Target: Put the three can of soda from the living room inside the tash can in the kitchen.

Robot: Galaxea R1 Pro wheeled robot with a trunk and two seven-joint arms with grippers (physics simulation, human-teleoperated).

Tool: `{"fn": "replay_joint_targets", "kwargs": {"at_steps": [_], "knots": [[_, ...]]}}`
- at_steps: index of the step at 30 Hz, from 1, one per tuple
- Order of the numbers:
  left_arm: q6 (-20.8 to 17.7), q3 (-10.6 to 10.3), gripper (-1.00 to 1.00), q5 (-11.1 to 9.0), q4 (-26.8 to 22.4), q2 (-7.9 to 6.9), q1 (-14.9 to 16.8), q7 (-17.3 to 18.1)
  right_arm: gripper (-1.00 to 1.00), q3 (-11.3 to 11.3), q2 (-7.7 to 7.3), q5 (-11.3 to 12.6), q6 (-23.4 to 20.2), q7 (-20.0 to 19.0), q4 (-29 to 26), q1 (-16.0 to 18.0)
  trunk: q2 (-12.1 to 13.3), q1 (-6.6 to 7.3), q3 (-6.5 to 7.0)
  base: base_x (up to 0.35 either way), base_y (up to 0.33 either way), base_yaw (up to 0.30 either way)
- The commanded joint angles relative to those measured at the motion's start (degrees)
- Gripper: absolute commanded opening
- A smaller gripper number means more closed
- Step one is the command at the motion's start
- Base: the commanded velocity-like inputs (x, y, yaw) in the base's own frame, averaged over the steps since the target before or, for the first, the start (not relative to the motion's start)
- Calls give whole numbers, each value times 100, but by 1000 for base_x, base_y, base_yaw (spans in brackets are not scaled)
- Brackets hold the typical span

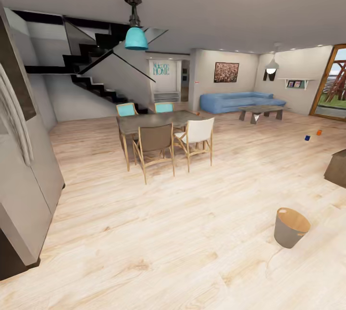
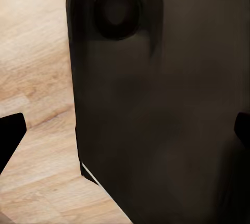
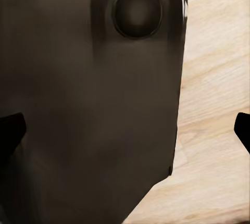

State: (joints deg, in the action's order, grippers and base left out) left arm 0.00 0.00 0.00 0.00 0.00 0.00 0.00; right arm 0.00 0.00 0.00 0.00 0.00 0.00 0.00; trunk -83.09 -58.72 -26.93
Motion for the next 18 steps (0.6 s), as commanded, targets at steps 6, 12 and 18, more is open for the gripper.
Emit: {"fn": "replay_joint_targets", "kwargs": {"at_steps": [6, 12, 18], "knots": [[-60, 7, 100, 10, 44, 106, 0, 77, 100, -10, 9, -28, -105, -36, 13, 9, 1, 0, 0, 0, 0, 0], [-60, 7, 100, 10, 44, 106, 0, 77, 100, -10, 9, -28, -105, -36, 13, 9, 1, 0, 0, 0, 0, 0], [-60, 7, 100, 10, 44, 106, 0, 77, 100, -10, 9, -28, -105, -36, 13, 9, 1, 0, 0, 0, 0, 0]]}}
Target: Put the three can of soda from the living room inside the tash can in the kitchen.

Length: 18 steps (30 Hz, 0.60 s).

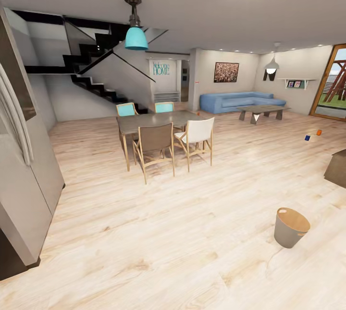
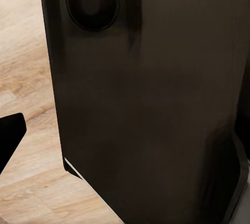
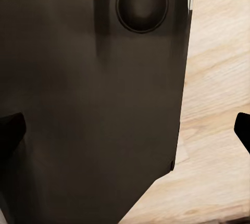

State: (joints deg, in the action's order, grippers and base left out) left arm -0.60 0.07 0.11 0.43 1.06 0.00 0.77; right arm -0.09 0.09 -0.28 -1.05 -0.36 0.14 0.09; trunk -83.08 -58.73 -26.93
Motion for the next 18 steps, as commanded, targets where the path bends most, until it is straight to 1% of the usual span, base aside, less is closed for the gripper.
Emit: {"fn": "replay_joint_targets", "kwargs": {"at_steps": [1, 5, 7, 12, 14, 15, 16, 17, 18], "knots": [[0, 0, 100, 0, 0, 0, 0, 0, 100, 0, 0, 0, 0, 0, 0, 0, 0, 0, 0, 0, 0, 0], [0, 0, 100, -4, 0, 0, 0, -3, 100, -2, 0, -1, 0, 0, -4, 0, 0, 0, 0, 0, 0, 0], [12, 6, 100, -69, -66, -66, 66, -27, 100, -6, -65, -5, 65, -40, -70, 66, 0, 0, 0, 0, 0, 0], [-149, 3, 100, -230, -228, -226, 232, -60, 100, -9, -220, -35, 226, -200, -234, 231, 0, 0, 0, 0, 0, 0], [-213, 2, 100, -293, -292, -284, 298, -64, 100, -9, -233, -39, 290, -264, -299, 298, 0, 0, 0, 0, 0, 0], [-245, 5, 100, -325, -325, -290, 331, -65, 100, -7, -236, -40, 322, -296, -332, 331, 0, 0, 0, 0, 0, 0], [-956, 6, 100, -976, -3635, -292, 1256, -66, 100, -7, -236, -41, 554, -1663, -3579, 830, 0, 0, 0, 0, 0, 0], [-1088, 5, 100, -983, -3979, -297, 1265, -66, 100, -9, -235, -41, 564, -1644, -3702, 838, 0, 0, 0, 0, 0, 0], [-1088, 5, 100, -983, -3979, -297, 1265, -66, 100, -9, -235, -41, 564, -1644, -3702, 838, 0, 0, 0, 0, 0, 0]]}}
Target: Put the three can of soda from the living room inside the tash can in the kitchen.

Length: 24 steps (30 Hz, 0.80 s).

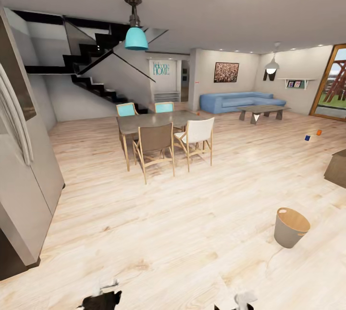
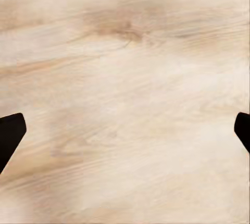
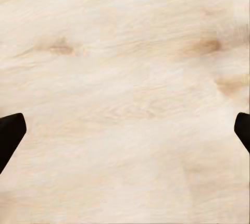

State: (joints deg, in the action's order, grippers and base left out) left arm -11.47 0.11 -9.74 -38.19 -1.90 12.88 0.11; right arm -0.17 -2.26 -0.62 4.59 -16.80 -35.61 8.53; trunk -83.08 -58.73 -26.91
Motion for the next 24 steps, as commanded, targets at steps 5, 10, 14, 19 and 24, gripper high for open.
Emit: {"fn": "replay_joint_targets", "kwargs": {"at_steps": [5, 10, 14, 19, 24], "knots": [[-823, -20, 100, 32, -2888, -25, -159, -2, 100, -92, 48, -15, -51, 321, -1459, 29, 0, 0, -2, 0, 0, 0], [-866, -18, 100, 52, -3738, -33, -247, 0, 100, -252, 61, -54, -127, 396, -2193, 25, 0, 0, -2, 0, 0, 0], [-704, -9, 100, 57, -3931, -40, -421, 4, 100, -311, 62, -173, -136, 580, -2745, 4, 0, 0, -2, 0, 0, 0], [-19, -4, 100, 65, -4014, -45, -735, 12, 100, -331, 43, -253, -75, 893, -3147, -56, 0, 0, -2, 0, 0, 0], [657, 0, 100, 72, -3915, -75, -1018, 10, 100, -260, -22, -264, -34, 999, -3622, -367, 0, 0, -2, 0, 0, 0]]}}
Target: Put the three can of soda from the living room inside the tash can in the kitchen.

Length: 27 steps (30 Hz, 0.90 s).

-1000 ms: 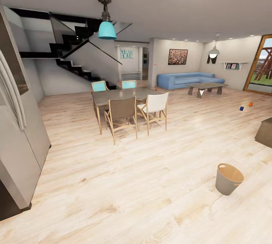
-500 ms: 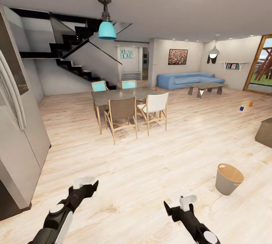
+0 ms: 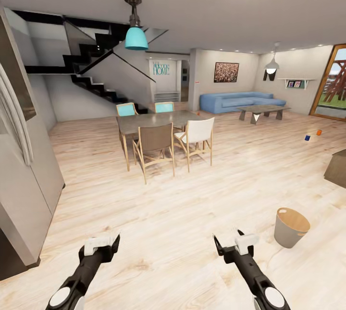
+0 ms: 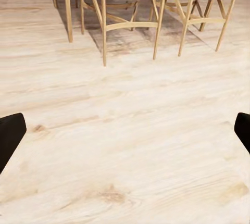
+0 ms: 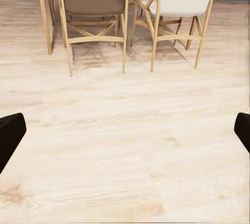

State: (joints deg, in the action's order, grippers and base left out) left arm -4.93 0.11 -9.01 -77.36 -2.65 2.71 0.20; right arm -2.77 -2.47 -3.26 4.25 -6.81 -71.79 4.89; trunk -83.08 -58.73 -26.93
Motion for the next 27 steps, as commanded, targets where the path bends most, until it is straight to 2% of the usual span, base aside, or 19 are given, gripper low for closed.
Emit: {"fn": "replay_joint_targets", "kwargs": {"at_steps": [1, 2, 3, 5, 9, 12, 17, 27], "knots": [[96, 1, 100, -3, 56, -21, -23, 3, 100, 28, -19, 6, 5, 5, -103, -114, 0, 0, 0, 0, 0, 0], [184, 2, 100, -5, 115, -43, -41, 5, 100, 67, -42, 12, 15, 8, -205, -234, 0, 0, 0, 0, 0, 0], [426, 0, 100, -18, 275, -129, -80, 15, 100, 289, -131, 33, 157, -17, -502, -626, 0, 0, 0, 0, 0, 0], [543, -3, 100, -19, 343, -174, -95, 19, 100, 496, -191, 52, 343, -113, -636, -861, 0, 0, 0, 0, 0, 0], [680, -6, 100, -12, 436, -221, -111, 17, 100, 928, -256, 120, 628, -545, -721, -1144, 0, 0, 0, 0, 0, 0], [782, -4, 100, -25, 608, -240, -113, 19, 100, 1235, -259, 142, 786, -900, -471, -1261, 0, 0, 0, 0, 0, 0], [872, -9, 100, -19, 925, -244, -106, 30, 100, 1423, -238, 155, 985, -1097, -233, -1324, 0, 0, 0, 0, 0, 0], [1080, -44, 100, -10, 1380, -231, -99, 25, 100, 1470, -221, 166, 1046, -1131, -174, -1340, 0, 0, 0, 0, 0, 0]]}}
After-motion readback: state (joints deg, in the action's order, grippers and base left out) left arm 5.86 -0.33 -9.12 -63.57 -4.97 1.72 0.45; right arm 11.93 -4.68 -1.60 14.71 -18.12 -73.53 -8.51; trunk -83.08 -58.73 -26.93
